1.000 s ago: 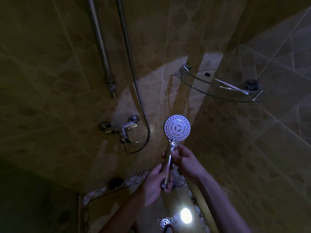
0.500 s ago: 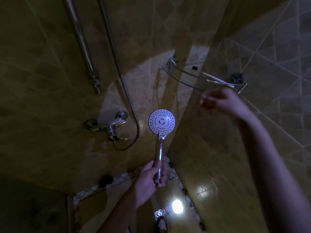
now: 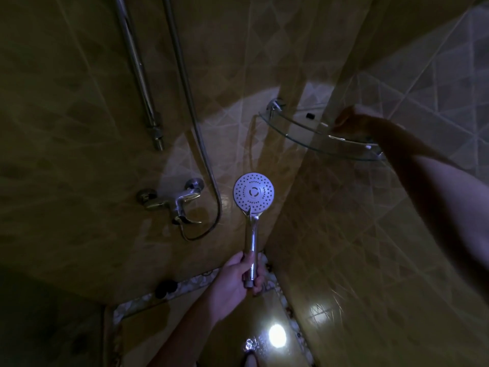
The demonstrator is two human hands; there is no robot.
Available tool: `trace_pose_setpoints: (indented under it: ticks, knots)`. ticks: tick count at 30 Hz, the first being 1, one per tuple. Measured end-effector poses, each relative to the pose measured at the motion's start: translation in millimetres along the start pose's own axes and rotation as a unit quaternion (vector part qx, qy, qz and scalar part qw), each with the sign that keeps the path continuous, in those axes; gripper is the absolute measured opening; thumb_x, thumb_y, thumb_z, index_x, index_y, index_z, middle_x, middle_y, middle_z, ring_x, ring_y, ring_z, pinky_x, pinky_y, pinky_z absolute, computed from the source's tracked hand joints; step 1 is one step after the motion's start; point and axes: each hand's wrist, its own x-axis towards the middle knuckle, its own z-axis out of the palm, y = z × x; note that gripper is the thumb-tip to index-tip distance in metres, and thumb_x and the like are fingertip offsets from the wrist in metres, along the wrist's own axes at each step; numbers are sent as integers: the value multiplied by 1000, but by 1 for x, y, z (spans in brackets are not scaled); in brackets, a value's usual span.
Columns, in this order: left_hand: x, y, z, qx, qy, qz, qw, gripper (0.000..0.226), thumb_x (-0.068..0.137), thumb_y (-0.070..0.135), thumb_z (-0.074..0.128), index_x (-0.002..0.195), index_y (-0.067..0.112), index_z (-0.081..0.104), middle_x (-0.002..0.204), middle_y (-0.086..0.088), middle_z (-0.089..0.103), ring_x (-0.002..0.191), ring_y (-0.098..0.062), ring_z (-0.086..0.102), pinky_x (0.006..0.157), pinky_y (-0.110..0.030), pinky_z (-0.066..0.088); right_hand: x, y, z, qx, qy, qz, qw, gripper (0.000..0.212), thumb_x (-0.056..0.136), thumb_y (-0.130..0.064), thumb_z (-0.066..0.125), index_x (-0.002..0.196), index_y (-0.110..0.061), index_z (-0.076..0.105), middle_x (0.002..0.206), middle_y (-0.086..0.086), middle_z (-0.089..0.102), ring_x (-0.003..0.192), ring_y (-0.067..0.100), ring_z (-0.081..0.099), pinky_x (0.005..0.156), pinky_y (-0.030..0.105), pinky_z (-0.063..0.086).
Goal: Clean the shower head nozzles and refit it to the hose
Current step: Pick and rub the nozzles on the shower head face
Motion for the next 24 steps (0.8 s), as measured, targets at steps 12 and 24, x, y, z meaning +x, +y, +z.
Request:
trace_pose_setpoints:
  ticks: [12, 24]
  knots:
    - [5, 2, 5, -2, 20, -2, 1000, 12, 93, 17, 46, 93, 6, 50, 65, -9, 53, 52, -20, 44, 46, -27, 32, -7, -16, -6, 95, 123, -81, 985, 28, 96, -15, 52, 114, 3, 62, 102, 25, 66, 58, 1, 59, 58, 4, 42]
    - [2, -4, -7, 19, 7, -34, 999, 8, 92, 12, 47, 95, 4, 47, 70, -9, 56, 58, -18, 51, 55, -28, 36, -172, -13, 90, 277, -14, -156, 948, 14, 90, -40, 54, 86, -38, 67, 68, -7, 66, 58, 0, 55, 55, 17, 43]
